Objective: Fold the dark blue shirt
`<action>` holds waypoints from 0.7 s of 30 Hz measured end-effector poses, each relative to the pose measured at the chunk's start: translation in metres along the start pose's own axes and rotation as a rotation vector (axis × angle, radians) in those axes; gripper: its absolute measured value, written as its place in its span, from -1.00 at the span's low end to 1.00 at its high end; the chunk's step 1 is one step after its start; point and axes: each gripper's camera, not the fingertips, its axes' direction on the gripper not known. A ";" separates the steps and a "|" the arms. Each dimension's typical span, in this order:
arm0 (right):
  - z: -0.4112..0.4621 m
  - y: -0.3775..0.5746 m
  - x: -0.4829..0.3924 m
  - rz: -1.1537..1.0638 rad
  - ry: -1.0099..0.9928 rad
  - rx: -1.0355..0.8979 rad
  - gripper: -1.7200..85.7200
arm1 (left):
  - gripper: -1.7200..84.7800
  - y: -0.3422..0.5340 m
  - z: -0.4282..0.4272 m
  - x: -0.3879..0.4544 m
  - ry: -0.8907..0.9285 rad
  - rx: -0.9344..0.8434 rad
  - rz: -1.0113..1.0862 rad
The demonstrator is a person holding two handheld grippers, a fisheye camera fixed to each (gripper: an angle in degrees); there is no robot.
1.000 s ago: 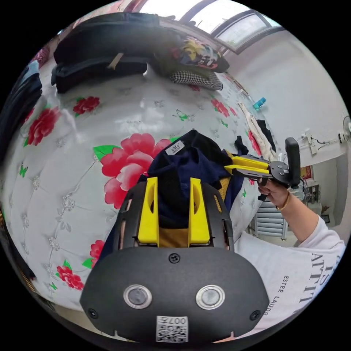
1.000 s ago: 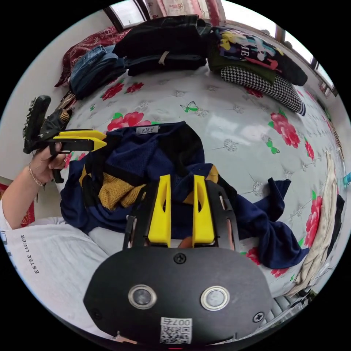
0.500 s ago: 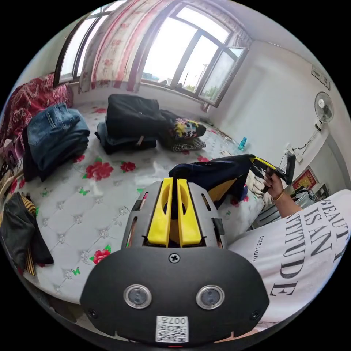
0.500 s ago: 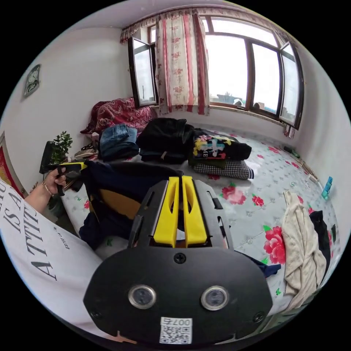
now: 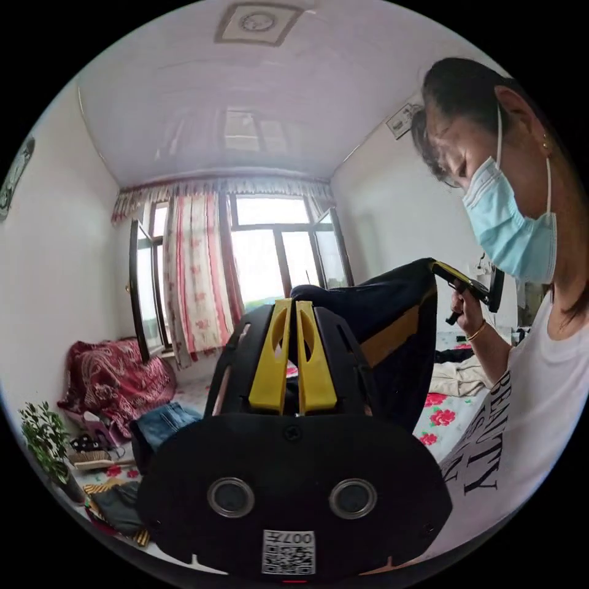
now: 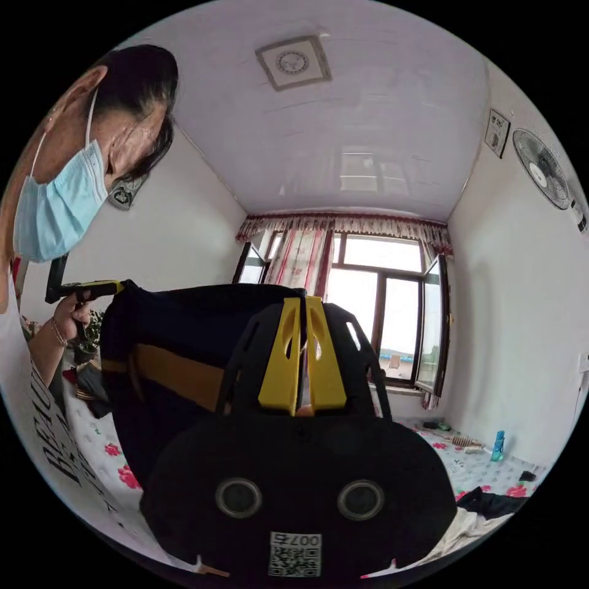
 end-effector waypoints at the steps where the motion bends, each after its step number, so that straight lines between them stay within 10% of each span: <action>1: -0.006 -0.010 0.000 -0.016 0.011 0.052 -0.97 | -0.98 -0.012 -0.013 0.011 -0.028 0.053 0.035; 12: 0.119 -0.028 0.015 -0.120 0.037 -0.065 -0.95 | -0.97 -0.037 0.134 -0.030 -0.151 -0.043 -0.008; 17: 0.302 0.092 0.059 -0.032 0.075 -0.689 -0.87 | -0.80 0.084 0.367 -0.134 -0.120 -0.496 -0.360; 21: 0.317 0.227 0.087 0.162 -0.003 -1.081 -0.83 | -0.77 0.228 0.397 -0.165 -0.196 -0.745 -0.487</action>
